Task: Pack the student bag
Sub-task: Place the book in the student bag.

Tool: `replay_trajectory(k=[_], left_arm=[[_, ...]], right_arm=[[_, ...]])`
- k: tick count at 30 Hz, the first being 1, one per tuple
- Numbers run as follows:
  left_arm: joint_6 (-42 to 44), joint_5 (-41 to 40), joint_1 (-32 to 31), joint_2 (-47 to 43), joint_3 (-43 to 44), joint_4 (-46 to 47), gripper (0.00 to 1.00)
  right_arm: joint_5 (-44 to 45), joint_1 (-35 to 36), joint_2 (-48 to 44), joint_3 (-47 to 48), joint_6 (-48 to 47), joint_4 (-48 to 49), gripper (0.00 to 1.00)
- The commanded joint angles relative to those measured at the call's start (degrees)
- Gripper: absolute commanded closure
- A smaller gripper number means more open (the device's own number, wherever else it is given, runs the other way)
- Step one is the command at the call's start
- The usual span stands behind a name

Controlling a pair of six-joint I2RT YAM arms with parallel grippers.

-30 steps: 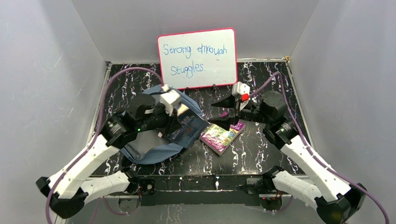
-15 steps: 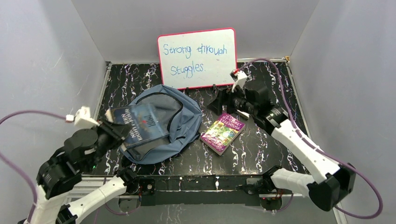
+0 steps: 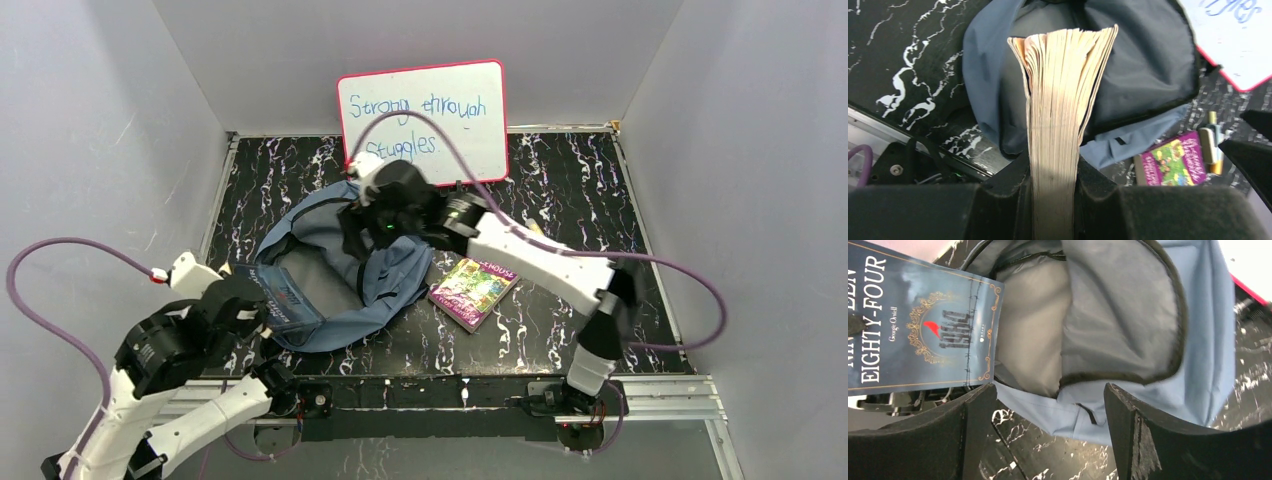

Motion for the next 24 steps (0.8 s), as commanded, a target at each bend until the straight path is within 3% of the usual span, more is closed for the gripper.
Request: replay_trajectory(k=[1, 10, 24], left_arm=[[-0.87, -8.21, 0.06, -2.16, -3.39, 5.32, 1.00], [2.34, -7.23, 0.06, -2.04, -4.80, 9.77, 1.00], [2.36, -6.01, 0.06, -3.09, -6.41, 11.46, 1.00]], right_arm=[[0.87, 3.44, 11.55, 11.99, -5.81, -4.85, 0.15], [7.31, 5.57, 29.64, 26.71, -10.87, -10.13, 0.13], [16.17, 8.25, 33.82, 25.47, -16.76, -5.30, 0.10]])
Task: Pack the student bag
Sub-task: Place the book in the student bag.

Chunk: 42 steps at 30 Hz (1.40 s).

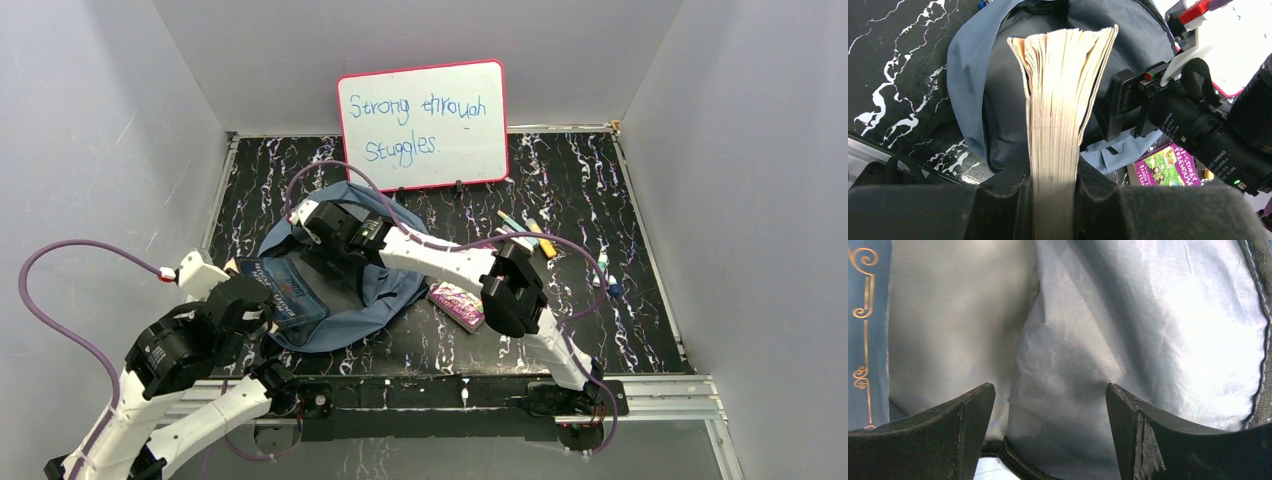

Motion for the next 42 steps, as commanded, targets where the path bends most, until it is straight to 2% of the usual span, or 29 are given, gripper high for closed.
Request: replay_trajectory(k=[1, 7, 15, 16, 18, 25, 28, 33, 37, 42], left_arm=[[-0.84, -3.63, 0.06, -0.62, 0.33, 4.06, 1.00], [-3.15, -3.66, 0.06, -1.43, -0.20, 2.24, 1.00], [-4.59, -2.66, 0.06, -3.25, -1.76, 2.58, 1.00], [-4.63, -2.58, 0.06, -3.27, -1.82, 2.62, 1.00], [-4.67, -2.44, 0.01, -3.25, -2.02, 2.76, 1.00], [-1.96, -2.14, 0.02, -5.19, -3.49, 7.15, 1.00], [-0.45, -2.23, 0.05, -6.74, -4.62, 10.48, 1.00], [3.47, -2.61, 0.06, -9.23, -7.36, 19.65, 1.00], [4.60, -3.93, 0.06, -9.95, -9.27, 24.48, 1.00], [2.48, -4.50, 0.06, -9.64, -11.14, 25.36, 1.00]], right_arm=[[2.62, 1.97, -0.25, 0.11, -3.80, 5.28, 0.09], [7.87, 3.65, 2.15, 0.58, -6.59, 7.58, 0.08], [18.54, 3.86, 5.85, 0.45, -9.07, 9.26, 0.12], [19.52, 3.88, 5.92, 0.34, -9.10, 9.38, 0.14], [20.00, 3.86, 5.36, -0.32, -9.04, 9.77, 0.25], [17.47, 3.86, -0.14, -3.81, -7.40, 13.47, 0.75], [13.82, 3.83, -1.94, -3.32, -5.94, 13.12, 0.88], [9.34, 3.86, -3.60, -0.39, -3.94, 11.31, 0.99], [8.89, 3.80, -3.83, 2.97, -2.60, 8.96, 1.00], [9.52, 3.79, -5.66, 3.68, -1.53, 9.09, 1.00]])
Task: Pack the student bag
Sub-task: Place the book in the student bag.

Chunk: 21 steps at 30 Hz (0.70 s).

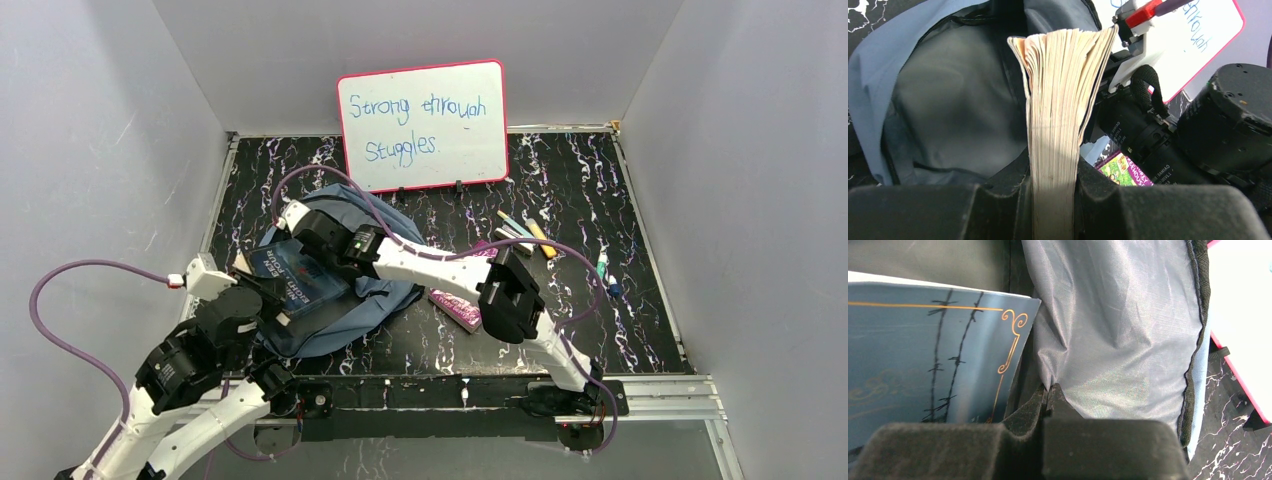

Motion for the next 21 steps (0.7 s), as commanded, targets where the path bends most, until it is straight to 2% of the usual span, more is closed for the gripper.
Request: replay_trajectory(k=[1, 9, 12, 16, 21], left_arm=[[-3.48, -4.73, 0.06, -0.30, -0.51, 6.40, 1.00], [-14.28, -6.14, 0.06, -1.95, -1.04, -2.97, 1.00], [-15.15, -6.45, 0.06, -3.42, -2.67, -1.34, 1.00], [-11.35, -3.88, 0.06, -5.14, -6.24, 6.95, 1.00], [-13.96, -2.64, 0.06, -3.21, -8.06, 7.00, 1.00]], right_arm=[[-0.34, 0.38, -6.33, 3.76, 2.32, 2.07, 1.00], [2.76, -0.05, -7.98, 3.67, 5.96, 3.10, 1.00], [1.55, -0.21, -8.57, 3.66, 6.76, 3.61, 1.00], [-0.01, -0.40, -9.73, 3.18, 8.07, 4.61, 1.00], [-1.63, -0.93, -11.82, 1.18, 9.82, 6.29, 1.00]])
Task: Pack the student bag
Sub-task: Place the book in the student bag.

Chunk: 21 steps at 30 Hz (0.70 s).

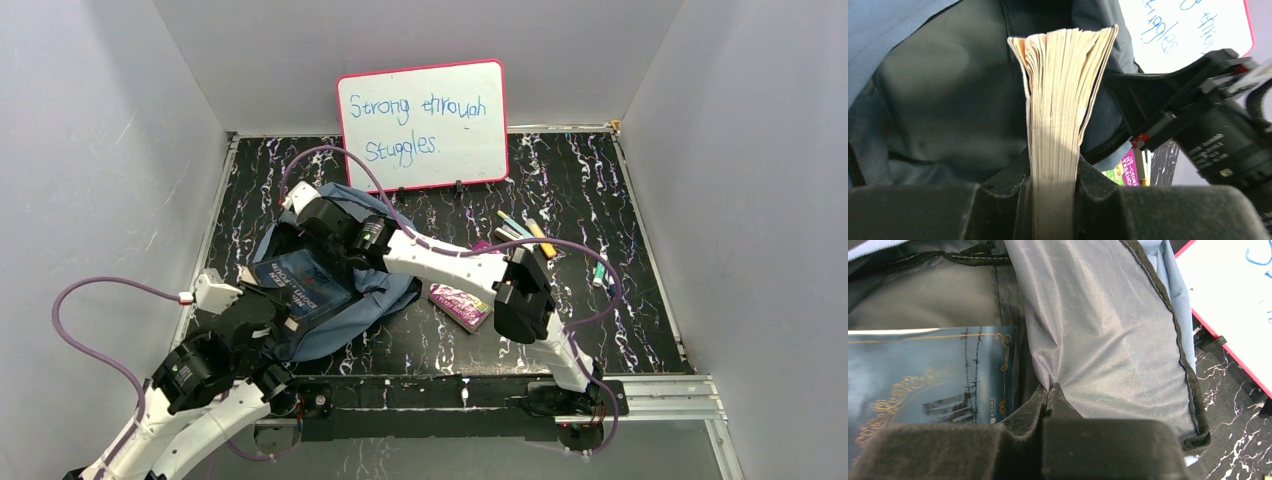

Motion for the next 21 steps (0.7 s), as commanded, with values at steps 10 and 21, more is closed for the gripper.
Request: replay_trajectory(k=[10, 21], left_arm=[[-0.19, -2.27, 0.06, -0.47, -7.56, 19.43, 1.00], [9.55, -6.09, 0.05, 1.20, -15.80, 39.83, 1.00]], right_arm=[[-2.65, -0.89, -10.53, -3.22, 3.06, 9.64, 1.00], [1.46, -2.21, -11.05, -6.35, 3.42, 8.28, 1.00]])
